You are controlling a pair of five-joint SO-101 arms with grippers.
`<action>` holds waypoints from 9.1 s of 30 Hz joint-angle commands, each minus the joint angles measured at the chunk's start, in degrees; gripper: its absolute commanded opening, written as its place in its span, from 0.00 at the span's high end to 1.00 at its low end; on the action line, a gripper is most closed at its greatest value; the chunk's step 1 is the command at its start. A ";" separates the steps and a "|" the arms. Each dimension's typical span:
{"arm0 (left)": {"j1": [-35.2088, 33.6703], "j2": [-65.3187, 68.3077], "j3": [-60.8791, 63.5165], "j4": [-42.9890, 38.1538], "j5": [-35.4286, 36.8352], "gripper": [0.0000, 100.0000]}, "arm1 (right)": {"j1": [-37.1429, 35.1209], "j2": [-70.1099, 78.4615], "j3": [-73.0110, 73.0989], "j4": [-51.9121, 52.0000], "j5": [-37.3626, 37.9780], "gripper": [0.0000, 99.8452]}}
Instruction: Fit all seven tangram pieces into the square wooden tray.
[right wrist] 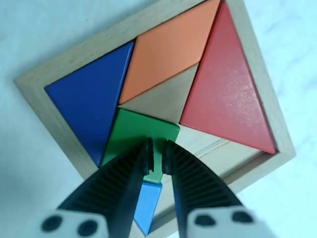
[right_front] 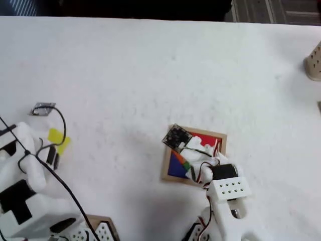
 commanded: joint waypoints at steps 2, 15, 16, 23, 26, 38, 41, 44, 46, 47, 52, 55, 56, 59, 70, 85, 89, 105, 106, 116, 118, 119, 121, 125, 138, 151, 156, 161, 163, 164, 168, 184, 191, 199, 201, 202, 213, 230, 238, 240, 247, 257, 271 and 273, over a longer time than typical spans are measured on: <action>-1.10 -0.40 -8.62 1.93 11.52 0.88 | -0.04 0.22 0.00 0.66 0.70 0.96; 1.19 -3.74 -15.91 5.63 19.08 0.79 | -0.22 0.22 0.00 0.75 0.70 0.96; 2.24 -4.62 -15.91 5.54 19.08 0.79 | -0.22 0.22 0.00 0.75 0.70 0.96; 9.36 -4.00 -15.91 2.02 18.46 0.71 | -0.22 0.22 0.00 0.75 0.44 0.96; 9.89 -1.63 -16.53 1.14 18.99 0.68 | -0.22 0.22 0.00 0.75 0.44 0.96; 10.24 11.21 -16.53 -9.58 16.26 0.69 | -0.22 0.22 0.00 0.75 0.62 0.96; 10.07 12.70 -16.53 -9.93 15.21 0.69 | -0.22 0.22 0.00 0.75 0.70 0.96; 9.89 13.14 -16.53 -9.67 13.45 0.69 | -0.22 0.22 0.00 0.75 0.70 0.96; 9.89 13.23 -16.53 -9.58 12.22 0.69 | -0.22 0.22 0.00 0.75 0.70 0.96; 10.07 13.23 -16.53 -9.58 12.13 0.69 | -0.22 0.22 0.00 0.75 0.70 0.96; 10.15 13.23 -16.53 -9.58 11.60 0.73 | -0.22 0.22 0.00 0.75 0.70 0.96; 10.95 13.05 -16.18 -9.58 7.21 0.85 | -0.22 0.22 0.00 0.75 0.70 0.96; 11.56 13.05 -16.00 -9.41 5.01 0.89 | -0.22 0.22 0.00 0.75 0.70 0.96; 12.09 13.05 -16.35 -7.30 2.02 0.94 | -0.22 0.22 0.00 0.75 0.70 0.96; 11.03 12.53 -17.41 -2.02 1.58 0.94 | -0.22 0.22 0.00 0.75 0.53 0.96; 1.27 -24.48 -2.81 5.89 1.58 0.87 | -0.22 0.22 0.00 0.75 0.70 0.96; -2.33 -37.41 11.69 -1.93 1.58 0.83 | -0.22 0.22 0.00 0.75 0.70 0.96; -9.19 -44.88 26.11 -14.07 -14.77 0.69 | -0.22 0.22 0.00 0.75 0.70 0.96; -9.27 -44.00 27.08 -17.14 -16.88 0.69 | -0.22 0.22 0.00 0.75 0.70 0.96; -9.01 -36.70 31.47 -30.51 -36.84 0.69 | -0.22 0.22 0.00 0.75 0.53 0.96; -9.01 -35.74 31.56 -32.18 -40.79 0.69 | -0.22 0.22 0.00 0.75 0.53 0.96; -8.75 -35.21 31.65 -33.41 -42.46 0.69 | -0.22 0.22 0.00 0.75 0.53 0.96; -7.60 -33.36 31.91 -35.43 -44.13 0.70 | -0.22 0.22 0.00 0.75 0.53 0.96; -6.29 -28.00 30.33 -39.38 -44.22 0.70 | -0.22 0.22 0.00 0.75 0.44 0.96; -6.29 -6.11 8.53 -26.11 -33.23 0.70 | -0.22 0.22 0.00 0.75 0.44 0.95; -0.84 -1.19 8.35 -25.85 -32.97 0.77 | -0.22 0.22 -0.09 0.75 0.35 0.96; -0.92 -1.19 7.91 -25.85 -30.51 0.76 | -0.22 0.22 -0.09 0.75 0.44 0.96; -1.01 -1.19 3.87 -21.10 -29.19 0.72 | -0.22 0.22 -0.09 0.75 0.44 0.95; -1.01 -1.19 0.44 -16.62 -29.19 0.72 | -0.22 0.22 -0.09 0.75 0.44 0.95; -1.01 -1.19 -1.05 -14.77 -29.10 0.72 | -0.22 0.22 -0.09 0.75 0.44 0.95; -1.01 -1.10 -4.48 -12.40 -29.10 0.73 | -0.22 0.22 -0.09 0.75 0.35 0.96; -0.92 9.71 -5.27 -18.46 -34.20 0.85 | -0.22 0.22 -0.09 0.75 0.35 0.96; -0.92 10.77 -5.45 -19.25 -35.78 0.90 | -0.22 0.22 -0.09 0.75 0.35 0.96; -1.19 10.77 -8.26 -18.55 -35.43 0.91 | -0.22 0.22 -0.09 0.75 0.35 0.96; -1.19 10.77 -9.85 -16.79 -33.14 0.91 | -0.22 0.22 -0.09 0.75 0.35 0.96; -1.10 10.77 -11.08 -15.56 -31.74 0.91 | -0.22 0.22 -0.09 0.75 0.35 0.96; -1.89 10.68 -21.89 -8.09 -26.73 0.82 | -0.22 0.22 -0.09 0.75 0.35 0.96; -4.79 14.11 -29.19 -7.74 -31.12 0.76 | -0.22 0.22 -0.09 0.75 0.35 0.96; -5.67 23.08 -33.49 -13.27 -30.68 0.76 | -0.22 0.22 -0.09 0.75 0.35 0.96; -6.29 23.87 -34.81 -13.27 -28.92 0.76 | -0.22 0.22 -0.09 0.75 0.35 0.96; -6.81 27.65 -37.01 -13.27 -26.20 0.76 | -0.22 0.22 -0.09 0.75 0.35 0.96; -7.60 33.45 -37.27 -19.69 -27.60 0.76 | -0.22 0.22 -0.09 0.75 0.35 0.96; -8.13 33.71 -36.66 -22.51 -27.69 0.81 | -0.22 0.22 -0.09 0.75 0.35 0.95; -8.22 33.71 -36.66 -22.59 -27.69 0.80 | -0.22 0.22 -0.09 0.75 0.35 0.95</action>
